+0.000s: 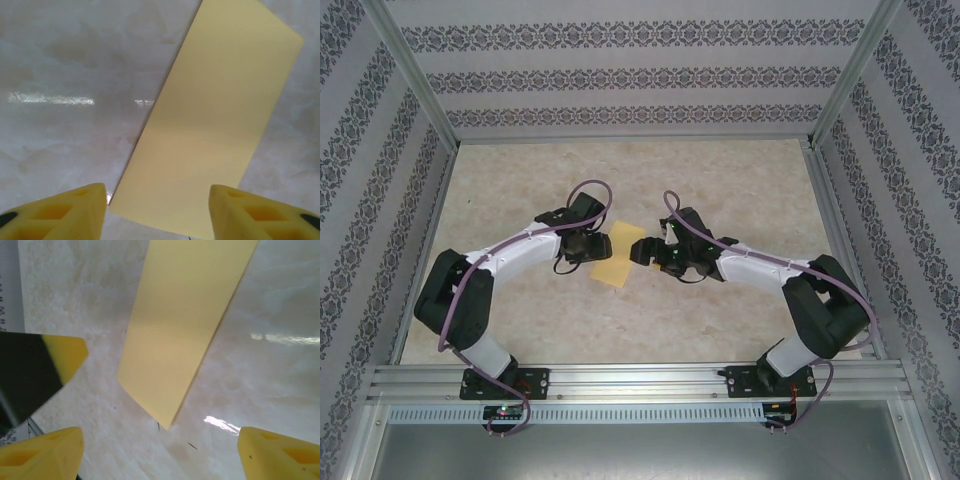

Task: Fold a paper plane with a square sheet of paper (pick it up from the middle)
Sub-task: Turn over the paper at the center of the table, then third fold the triangle at the center of the table.

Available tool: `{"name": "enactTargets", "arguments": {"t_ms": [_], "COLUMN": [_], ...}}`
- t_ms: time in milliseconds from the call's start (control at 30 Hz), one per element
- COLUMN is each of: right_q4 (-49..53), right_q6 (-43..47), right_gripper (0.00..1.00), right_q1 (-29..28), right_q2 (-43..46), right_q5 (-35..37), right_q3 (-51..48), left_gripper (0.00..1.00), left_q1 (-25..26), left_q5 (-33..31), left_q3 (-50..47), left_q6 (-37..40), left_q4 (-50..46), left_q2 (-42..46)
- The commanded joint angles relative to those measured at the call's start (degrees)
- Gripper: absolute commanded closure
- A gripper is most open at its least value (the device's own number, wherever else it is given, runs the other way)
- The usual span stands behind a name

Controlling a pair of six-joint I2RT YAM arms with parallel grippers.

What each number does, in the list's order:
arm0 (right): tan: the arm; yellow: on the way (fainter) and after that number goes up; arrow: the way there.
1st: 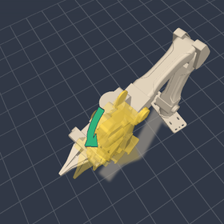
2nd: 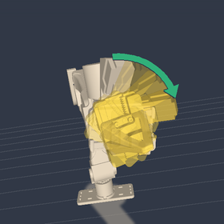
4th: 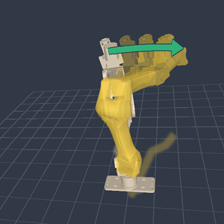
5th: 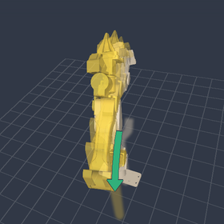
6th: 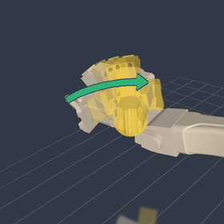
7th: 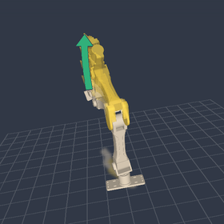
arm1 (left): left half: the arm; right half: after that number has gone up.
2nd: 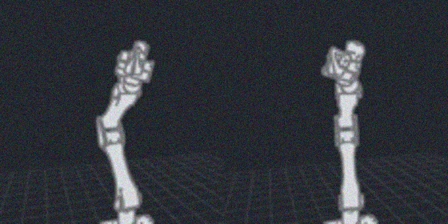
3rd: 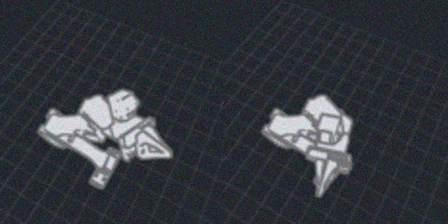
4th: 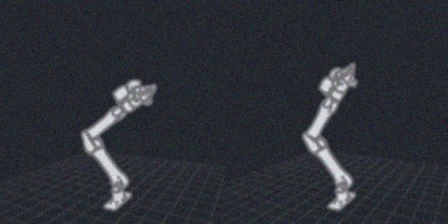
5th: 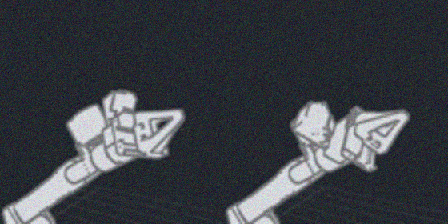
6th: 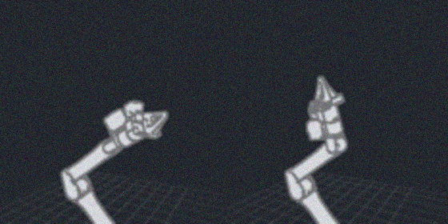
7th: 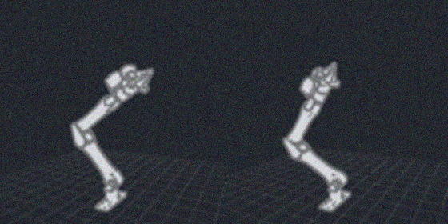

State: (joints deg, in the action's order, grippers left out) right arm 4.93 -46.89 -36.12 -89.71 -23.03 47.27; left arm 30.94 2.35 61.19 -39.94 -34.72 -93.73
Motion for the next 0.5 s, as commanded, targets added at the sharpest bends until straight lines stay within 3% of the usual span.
{"name": "enactTargets", "arguments": {"t_ms": [0, 167, 267, 467], "right_q4": [-2.81, -2.98, -2.96, -2.66], "right_q6": [-3.5, -3.91, -3.74, -3.12], "right_gripper": [0.22, 0.26, 0.29, 0.32], "right_q1": [-1.13, -2.47, -2.78, -3.05], "right_q2": [-1.79, -2.81, -3.98, -5.81], "right_q5": [2.79, 3.65, 3.25, 2.3], "right_q3": [2.27, 3.15, 3.76, 4.72], "left_gripper": [0.51, 0.71, 0.78, 0.79], "left_q1": [-1.02, -1.29, -1.32, -1.32], "left_q5": [3.99, 4.51, 5.27, 4.46], "left_q3": [-0.73, 0.02, 0.66, -0.01], "left_q6": [-0.87, -0.05, 0.29, -0.95], "left_q4": [5.72, 6.53, 7.43, 6.14], "left_q2": [-2.97, -7.23, -9.35, -11.1]}}
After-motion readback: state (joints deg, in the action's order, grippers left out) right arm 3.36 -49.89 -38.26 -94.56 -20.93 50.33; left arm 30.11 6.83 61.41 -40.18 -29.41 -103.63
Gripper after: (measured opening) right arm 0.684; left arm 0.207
